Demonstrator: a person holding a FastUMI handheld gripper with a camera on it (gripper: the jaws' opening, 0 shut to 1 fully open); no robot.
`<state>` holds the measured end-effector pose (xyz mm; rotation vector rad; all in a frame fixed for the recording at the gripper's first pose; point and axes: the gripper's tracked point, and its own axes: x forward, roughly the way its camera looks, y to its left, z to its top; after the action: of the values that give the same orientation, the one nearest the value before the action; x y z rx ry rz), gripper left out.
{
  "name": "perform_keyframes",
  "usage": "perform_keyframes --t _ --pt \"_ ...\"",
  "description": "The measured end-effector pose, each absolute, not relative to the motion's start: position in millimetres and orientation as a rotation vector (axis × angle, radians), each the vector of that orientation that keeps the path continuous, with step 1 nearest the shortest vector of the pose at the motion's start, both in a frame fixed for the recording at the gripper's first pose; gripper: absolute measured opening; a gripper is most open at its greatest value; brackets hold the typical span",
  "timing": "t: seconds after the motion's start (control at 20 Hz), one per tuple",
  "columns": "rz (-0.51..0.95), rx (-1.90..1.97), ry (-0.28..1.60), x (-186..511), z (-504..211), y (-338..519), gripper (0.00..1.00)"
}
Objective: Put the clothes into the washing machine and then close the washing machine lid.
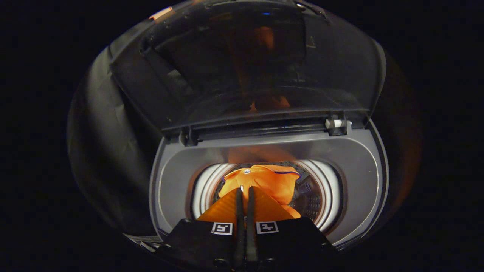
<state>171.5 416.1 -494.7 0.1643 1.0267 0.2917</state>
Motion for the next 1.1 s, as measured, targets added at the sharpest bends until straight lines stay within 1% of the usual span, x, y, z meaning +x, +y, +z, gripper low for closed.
perform_keyframes --t 0.35,0.45,0.6,0.8,1.1 --pt "0.264 0.126 1.074 174 -519 414 0.09" --pt "0.258 0.13 1.08 173 -523 415 0.14" --pt "0.229 0.112 1.061 179 -520 407 0.39" --pt "0.217 0.099 1.042 177 -514 399 0.99" --pt "0.207 0.101 1.036 168 -502 388 0.99"
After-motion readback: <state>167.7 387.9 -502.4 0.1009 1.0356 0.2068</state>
